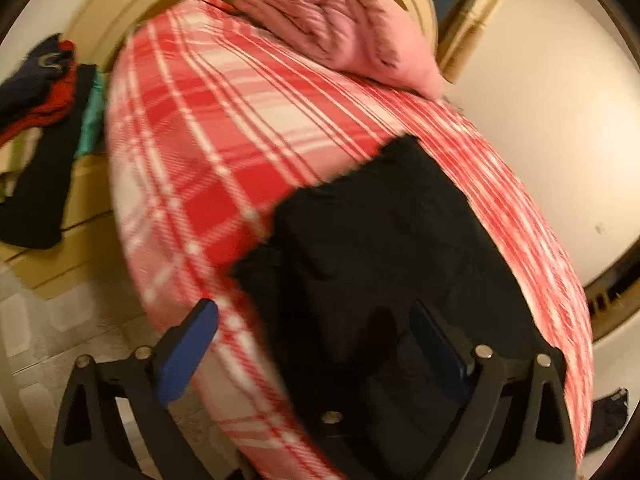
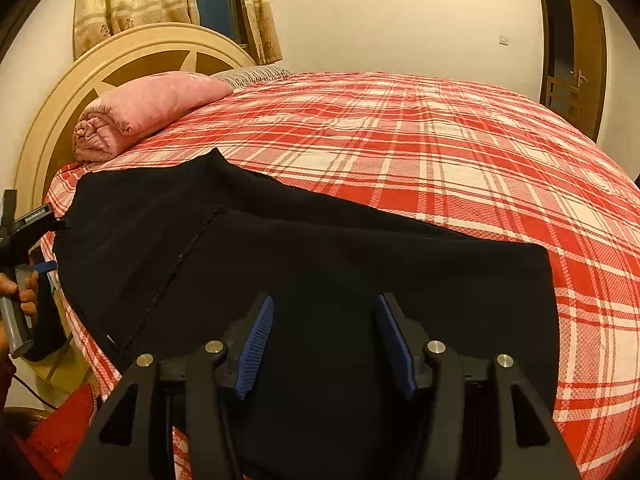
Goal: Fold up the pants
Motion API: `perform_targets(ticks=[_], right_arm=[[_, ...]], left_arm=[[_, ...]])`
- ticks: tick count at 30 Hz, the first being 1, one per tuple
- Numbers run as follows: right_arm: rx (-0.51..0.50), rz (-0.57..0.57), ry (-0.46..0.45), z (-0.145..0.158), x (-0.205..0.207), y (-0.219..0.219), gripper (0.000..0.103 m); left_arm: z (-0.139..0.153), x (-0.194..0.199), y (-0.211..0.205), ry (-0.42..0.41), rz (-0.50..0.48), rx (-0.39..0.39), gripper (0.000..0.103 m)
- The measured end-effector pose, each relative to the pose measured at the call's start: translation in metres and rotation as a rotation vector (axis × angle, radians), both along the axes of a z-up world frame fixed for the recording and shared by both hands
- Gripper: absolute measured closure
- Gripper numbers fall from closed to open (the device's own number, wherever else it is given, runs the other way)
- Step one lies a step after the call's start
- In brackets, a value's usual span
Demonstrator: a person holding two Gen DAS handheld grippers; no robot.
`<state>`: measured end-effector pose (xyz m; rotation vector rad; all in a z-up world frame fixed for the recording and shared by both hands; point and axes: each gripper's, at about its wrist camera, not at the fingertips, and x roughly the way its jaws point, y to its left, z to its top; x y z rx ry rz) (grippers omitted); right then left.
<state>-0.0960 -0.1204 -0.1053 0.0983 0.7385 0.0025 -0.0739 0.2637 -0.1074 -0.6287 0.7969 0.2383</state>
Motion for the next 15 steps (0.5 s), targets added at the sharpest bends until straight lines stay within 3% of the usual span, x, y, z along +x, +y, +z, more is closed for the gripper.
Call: perform_targets(ticks=[3,5,7,15], right_arm=[[0.007,0.002,0.0,0.0,-0.001,-0.001,0.047],[0.008,0.003,0.0,-0.001,-0.001,-0.001,0.047],[0.009,0.0,0.0,-0.001,-0.001,-0.001,0.047],[-0.018,0.011,0.0,-0.001,-0.001,0.005,0.04]], left_arm=[[-0.009,0.007,0.0,0.019,0.002,-0.071,0.005],[-0.01,0.009,-0.001,0.013,0.022,-0.063,0.006],[-0.005,0.009,-0.003,-0.004,0.02,-0.048,0.02],[-0.003,0.013,0.0,-0.004,0.016,-0.005,0.031]])
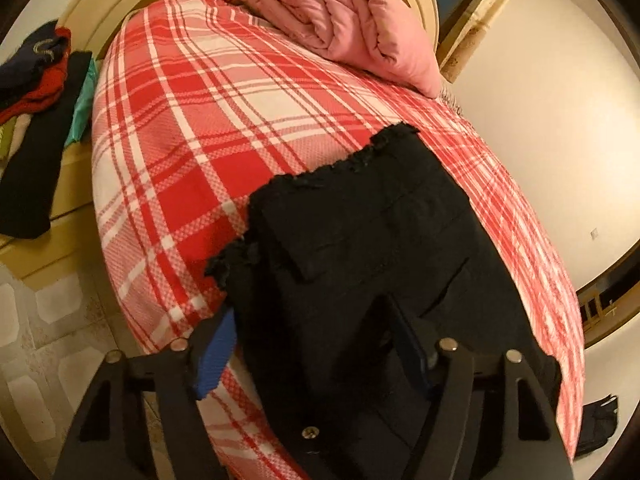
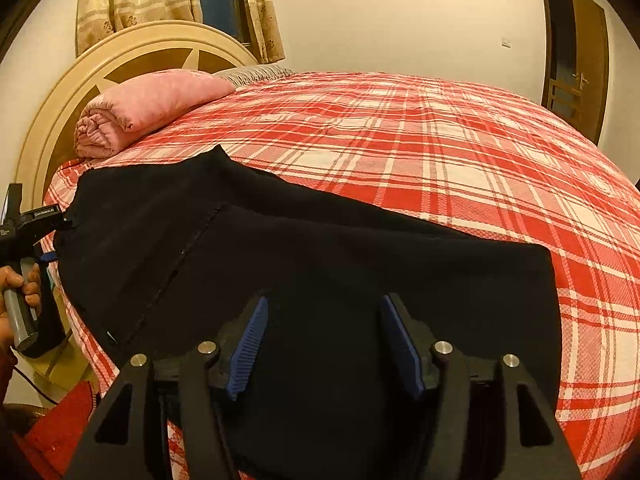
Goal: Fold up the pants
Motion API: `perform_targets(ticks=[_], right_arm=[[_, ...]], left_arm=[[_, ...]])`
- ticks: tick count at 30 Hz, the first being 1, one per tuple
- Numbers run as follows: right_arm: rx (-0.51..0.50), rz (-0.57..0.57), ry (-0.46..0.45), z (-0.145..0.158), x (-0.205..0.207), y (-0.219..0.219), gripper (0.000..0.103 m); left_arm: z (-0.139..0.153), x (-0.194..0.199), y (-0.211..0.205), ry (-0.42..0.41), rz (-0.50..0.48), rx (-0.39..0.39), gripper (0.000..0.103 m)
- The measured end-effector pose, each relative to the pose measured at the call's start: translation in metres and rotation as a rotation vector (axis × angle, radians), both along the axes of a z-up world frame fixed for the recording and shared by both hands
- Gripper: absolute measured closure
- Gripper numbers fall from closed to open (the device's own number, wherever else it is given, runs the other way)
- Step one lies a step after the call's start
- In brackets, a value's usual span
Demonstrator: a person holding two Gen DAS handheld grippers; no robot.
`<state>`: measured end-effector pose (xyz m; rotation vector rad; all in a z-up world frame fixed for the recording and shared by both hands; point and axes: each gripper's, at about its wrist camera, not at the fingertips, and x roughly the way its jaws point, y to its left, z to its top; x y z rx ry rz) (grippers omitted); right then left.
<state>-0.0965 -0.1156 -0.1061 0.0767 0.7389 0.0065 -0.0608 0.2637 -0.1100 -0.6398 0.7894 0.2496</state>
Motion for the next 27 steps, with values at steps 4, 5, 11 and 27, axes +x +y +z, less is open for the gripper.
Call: perform_targets(ticks=[4,5,11,27], right_arm=[[-0.015,0.0,0.001,-0.001,0.0,0.002,0.038],[-0.015,0.001,0.001,-0.001,0.0,0.003,0.038],[-0.037,0.003,0.007,-0.001,0.002,0.007,0.033],[0.0,0.355,0.039,-0.004,0.019,0.102,0.068]], left_arm=[[0.0,0.001,-0.006,0.017,0.002,0.049,0.031],[0.0,0.002,-0.006,0.019,0.004,0.051,0.031],[0.0,0.003,-0.007,0.03,0.003,0.066,0.031],[0.001,0.003,-0.007,0.043,-0.003,0.069,0.031]])
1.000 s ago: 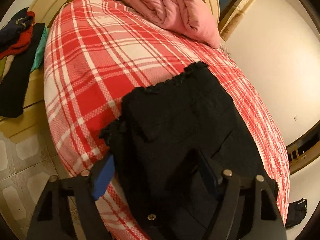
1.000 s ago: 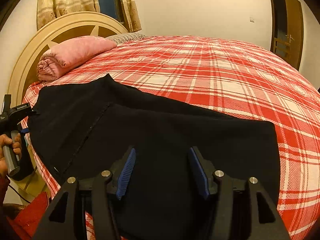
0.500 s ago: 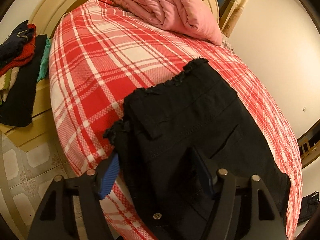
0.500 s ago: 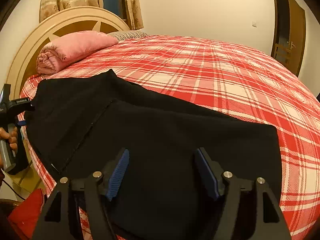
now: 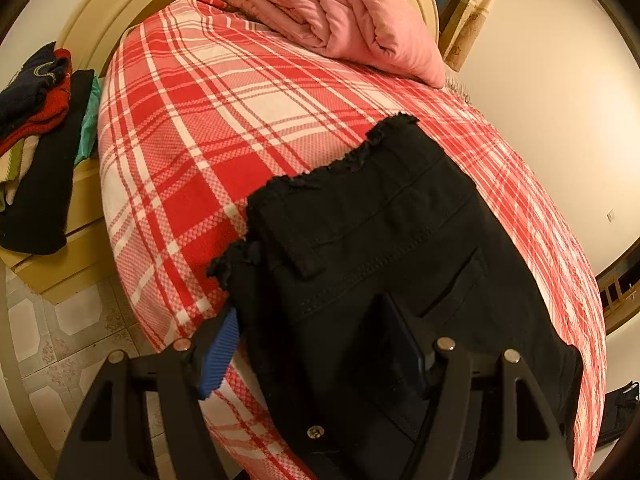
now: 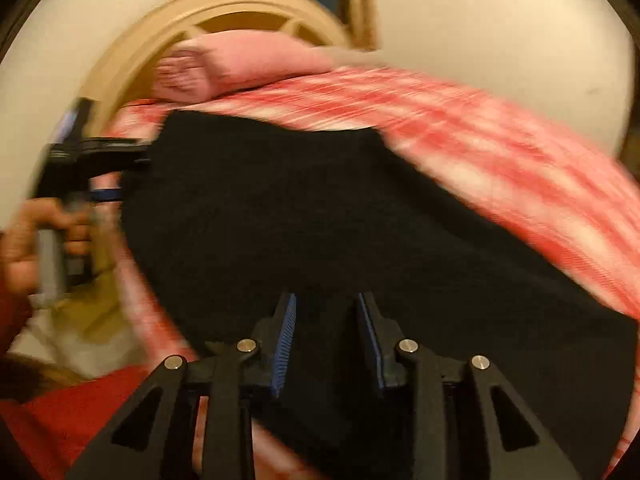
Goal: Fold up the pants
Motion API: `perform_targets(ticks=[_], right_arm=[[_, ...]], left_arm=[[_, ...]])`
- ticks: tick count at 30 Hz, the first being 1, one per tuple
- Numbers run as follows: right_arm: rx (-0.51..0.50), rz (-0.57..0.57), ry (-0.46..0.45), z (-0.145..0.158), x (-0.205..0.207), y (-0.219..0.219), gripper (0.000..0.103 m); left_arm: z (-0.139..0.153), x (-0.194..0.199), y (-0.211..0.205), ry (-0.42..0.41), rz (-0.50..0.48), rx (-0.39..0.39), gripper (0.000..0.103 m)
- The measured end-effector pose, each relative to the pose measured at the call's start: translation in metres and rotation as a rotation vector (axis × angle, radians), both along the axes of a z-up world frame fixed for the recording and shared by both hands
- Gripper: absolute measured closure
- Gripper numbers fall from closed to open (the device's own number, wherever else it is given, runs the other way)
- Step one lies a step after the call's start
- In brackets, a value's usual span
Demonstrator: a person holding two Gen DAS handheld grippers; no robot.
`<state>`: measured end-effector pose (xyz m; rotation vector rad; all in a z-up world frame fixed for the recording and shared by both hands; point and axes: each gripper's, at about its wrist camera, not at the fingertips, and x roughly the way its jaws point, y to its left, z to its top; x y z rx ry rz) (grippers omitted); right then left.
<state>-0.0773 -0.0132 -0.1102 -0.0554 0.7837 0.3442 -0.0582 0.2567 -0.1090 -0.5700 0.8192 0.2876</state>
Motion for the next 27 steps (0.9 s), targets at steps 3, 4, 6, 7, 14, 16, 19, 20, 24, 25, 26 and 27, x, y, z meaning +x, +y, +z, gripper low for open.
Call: perform_targets(ticks=[3,4,6,7,14,16,19,20,24,25,26,27], right_arm=[[-0.055,0.035,-0.018,-0.001,-0.008,0.013,0.068],[-0.043,0.035,-0.018,0.001,-0.008,0.013,0.068],[0.018,0.021,-0.032,0.008,-0.01,0.003,0.068],[0.033,0.006,-0.055,0.013,-0.012,-0.001,0.068],[0.097,-0.161,-0.172,0.039,-0.023,-0.04,0.068],[0.122,-0.211,-0.149,0.036,-0.018,-0.051,0.068],[0.151,-0.253,-0.128,0.032,-0.019,-0.062,0.068],[0.154,-0.261,-0.13,0.032,-0.02,-0.064,0.068],[0.157,-0.262,-0.129,0.031,-0.021,-0.065,0.068],[0.155,-0.26,-0.126,0.031,-0.022,-0.065,0.068],[0.153,-0.259,-0.123,0.03,-0.022,-0.064,0.068],[0.151,-0.259,-0.121,0.03,-0.022,-0.064,0.068]], left_arm=[[0.0,-0.001,0.002,-0.01,0.006,-0.022,0.031],[0.0,-0.002,0.003,-0.013,0.009,-0.031,0.031],[0.0,-0.003,0.005,-0.023,0.014,-0.052,0.031],[0.0,-0.004,0.007,-0.031,0.015,-0.074,0.033],[-0.005,-0.016,0.032,-0.089,0.03,-0.242,0.059],[-0.003,-0.017,0.029,-0.097,0.022,-0.232,0.064],[0.005,-0.02,0.024,-0.12,0.018,-0.216,0.067],[0.008,-0.021,0.024,-0.127,0.016,-0.212,0.067],[0.012,-0.018,0.021,-0.128,0.004,-0.179,0.067],[0.009,-0.016,0.022,-0.115,0.009,-0.176,0.065],[0.004,-0.016,0.024,-0.098,0.025,-0.193,0.063],[-0.001,-0.017,0.028,-0.09,0.043,-0.22,0.058]])
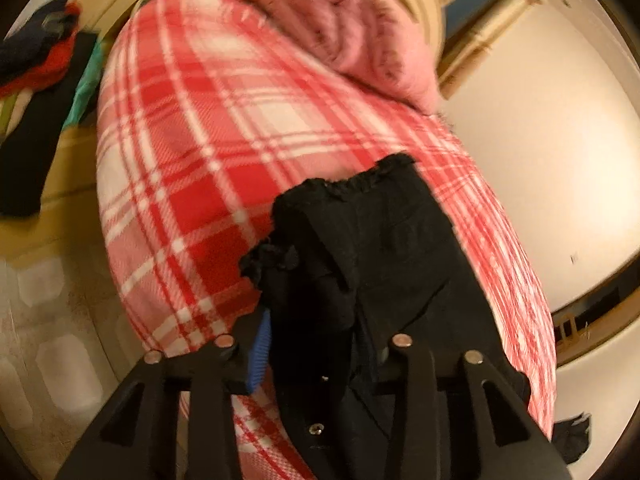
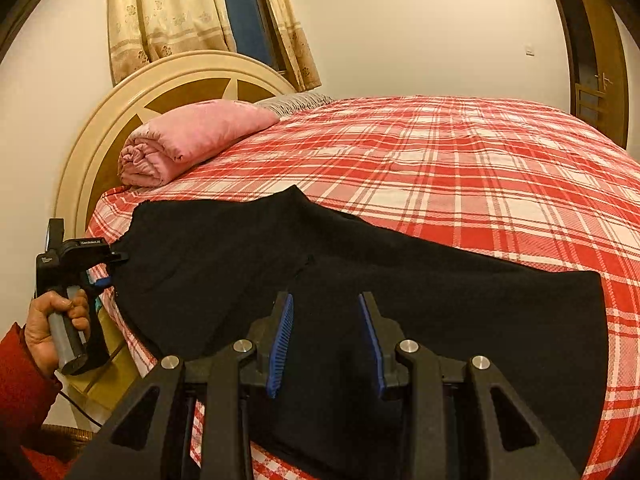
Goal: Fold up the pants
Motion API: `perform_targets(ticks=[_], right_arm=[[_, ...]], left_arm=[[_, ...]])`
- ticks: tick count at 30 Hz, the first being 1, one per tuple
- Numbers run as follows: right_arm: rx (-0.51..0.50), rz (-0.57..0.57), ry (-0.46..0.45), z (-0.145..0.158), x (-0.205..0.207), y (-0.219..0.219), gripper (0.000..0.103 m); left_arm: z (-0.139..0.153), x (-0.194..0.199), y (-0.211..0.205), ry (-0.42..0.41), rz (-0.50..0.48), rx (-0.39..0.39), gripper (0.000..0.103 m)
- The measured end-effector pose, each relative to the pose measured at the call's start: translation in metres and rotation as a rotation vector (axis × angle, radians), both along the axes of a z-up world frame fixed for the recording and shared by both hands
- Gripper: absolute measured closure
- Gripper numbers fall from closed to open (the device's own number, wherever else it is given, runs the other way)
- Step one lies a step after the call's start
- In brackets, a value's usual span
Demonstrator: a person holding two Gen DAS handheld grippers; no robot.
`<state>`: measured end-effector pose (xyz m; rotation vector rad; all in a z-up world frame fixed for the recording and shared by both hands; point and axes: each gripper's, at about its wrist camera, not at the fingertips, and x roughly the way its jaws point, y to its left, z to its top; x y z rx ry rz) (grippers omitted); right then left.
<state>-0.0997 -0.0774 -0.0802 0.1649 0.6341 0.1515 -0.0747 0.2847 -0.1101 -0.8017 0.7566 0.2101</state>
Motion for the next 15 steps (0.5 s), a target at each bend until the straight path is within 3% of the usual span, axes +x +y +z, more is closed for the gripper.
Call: perform_targets(ticks=[2,6,9,15], right_arm=[[0.001,-0.005,0.004,0.0,0.0,-0.001,0.068],[0.015,-0.046,0.004,0.001,-0.001,-0.01,0.068],[0.042,-0.065,0.014,-0.001,0.0,-0.017,0.068],[0.062,-0.024,0.033,-0.004,0.005,-0.011,0.068]], left_arm=[[-0.006,0.001,0.004,0.008,0.021,-0.038,0.053],[-0.003,0.004,0.001,0.012,0.028,-0.029,0.048],[0.003,0.006,-0.004,-0.014,-0.005,-0.024,0.068],[0.024,0.003,-0.008,-0.098,-0.064,0.007,0.071]])
